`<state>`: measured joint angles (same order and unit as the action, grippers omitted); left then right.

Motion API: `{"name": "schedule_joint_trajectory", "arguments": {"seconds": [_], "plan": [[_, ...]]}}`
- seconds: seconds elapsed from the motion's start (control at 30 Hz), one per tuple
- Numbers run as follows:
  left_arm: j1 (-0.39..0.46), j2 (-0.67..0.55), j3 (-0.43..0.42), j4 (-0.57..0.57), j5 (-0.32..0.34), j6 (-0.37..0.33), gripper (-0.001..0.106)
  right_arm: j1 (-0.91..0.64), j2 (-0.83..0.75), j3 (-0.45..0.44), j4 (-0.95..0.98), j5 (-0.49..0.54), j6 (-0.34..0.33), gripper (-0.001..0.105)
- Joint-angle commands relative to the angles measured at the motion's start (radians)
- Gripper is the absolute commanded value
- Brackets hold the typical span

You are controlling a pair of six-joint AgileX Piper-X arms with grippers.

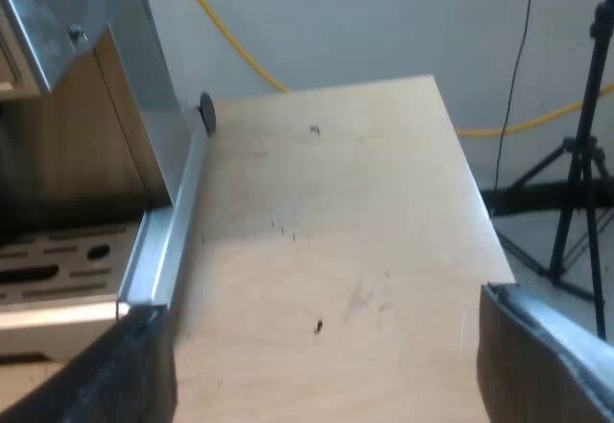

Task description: Place mug into machine

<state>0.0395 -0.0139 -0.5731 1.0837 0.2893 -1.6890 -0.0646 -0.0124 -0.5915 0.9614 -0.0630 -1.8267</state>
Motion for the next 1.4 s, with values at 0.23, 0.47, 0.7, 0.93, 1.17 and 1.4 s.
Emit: {"name": "schedule_joint_trajectory", "arguments": {"seconds": [0.23,0.47,0.7,0.93,1.17,1.4], "plan": [[0.002,-0.136,0.035,-0.013,-0.009,-0.007,0.085,0.000,-0.039,0.060,0.009,-0.010,-0.011,0.066],[0.002,-0.136,0.035,-0.013,-0.009,-0.007,0.085,0.000,-0.039,0.060,0.077,-0.002,-0.011,0.066],[0.002,-0.136,0.035,-0.013,-0.009,-0.007,0.085,0.000,-0.039,0.060,0.077,-0.002,-0.011,0.066],[0.002,-0.136,0.035,-0.013,-0.009,-0.007,0.085,0.000,-0.039,0.060,0.075,-0.002,-0.009,0.066],[0.002,-0.136,0.035,-0.013,-0.009,-0.007,0.085,0.000,-0.039,0.060,0.075,-0.002,-0.009,0.066],[0.002,-0.136,0.035,-0.013,-0.009,-0.007,0.085,0.000,-0.039,0.060,0.075,-0.002,-0.009,0.066]]}}
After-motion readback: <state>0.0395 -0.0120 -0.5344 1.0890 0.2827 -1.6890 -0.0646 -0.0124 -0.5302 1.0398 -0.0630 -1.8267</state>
